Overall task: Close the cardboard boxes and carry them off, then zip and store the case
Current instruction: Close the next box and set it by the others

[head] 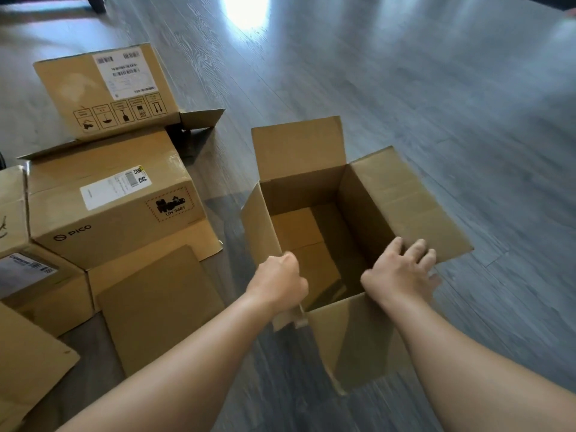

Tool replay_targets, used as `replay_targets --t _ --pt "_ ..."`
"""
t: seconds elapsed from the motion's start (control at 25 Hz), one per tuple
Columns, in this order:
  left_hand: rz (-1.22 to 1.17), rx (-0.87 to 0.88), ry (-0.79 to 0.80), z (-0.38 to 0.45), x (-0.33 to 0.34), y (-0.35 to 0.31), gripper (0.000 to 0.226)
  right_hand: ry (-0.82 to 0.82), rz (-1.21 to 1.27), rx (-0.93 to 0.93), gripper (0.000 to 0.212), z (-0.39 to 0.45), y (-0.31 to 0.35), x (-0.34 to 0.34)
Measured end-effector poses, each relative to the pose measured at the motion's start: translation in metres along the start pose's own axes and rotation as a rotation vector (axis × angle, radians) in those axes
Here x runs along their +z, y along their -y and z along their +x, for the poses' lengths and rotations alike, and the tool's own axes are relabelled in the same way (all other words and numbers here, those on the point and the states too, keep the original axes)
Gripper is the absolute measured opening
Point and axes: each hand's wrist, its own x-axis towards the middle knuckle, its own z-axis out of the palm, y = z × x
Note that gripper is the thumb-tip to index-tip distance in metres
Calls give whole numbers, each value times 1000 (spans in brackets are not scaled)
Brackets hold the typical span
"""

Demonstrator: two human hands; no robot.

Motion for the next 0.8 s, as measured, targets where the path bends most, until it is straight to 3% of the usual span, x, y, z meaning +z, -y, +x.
replay_targets --t 0.16,0.2,0.36,0.48,0.6,0.68,0.8 --pt "-205 -63 73 -1 24 -29 9 61 31 99 97 25 -25 -6" --pt "-271 -95 105 -2 28 -35 12 77 59 121 96 35 -32 -12" --pt "-601 -194 270 0 43 -57 68 139 50 177 93 53 -40 -15" --pt "-837 -211 309 5 53 -73 87 146 8 73 87 40 -19 3" --pt "-1058 -123 344 13 59 -81 97 76 8 -108 62 36 -10 8" --pt "-989 -44 315 19 58 -72 88 28 72 -181 58 40 -12 5" --pt "-726 14 134 27 48 -49 63 9 52 -320 62 34 -12 7"
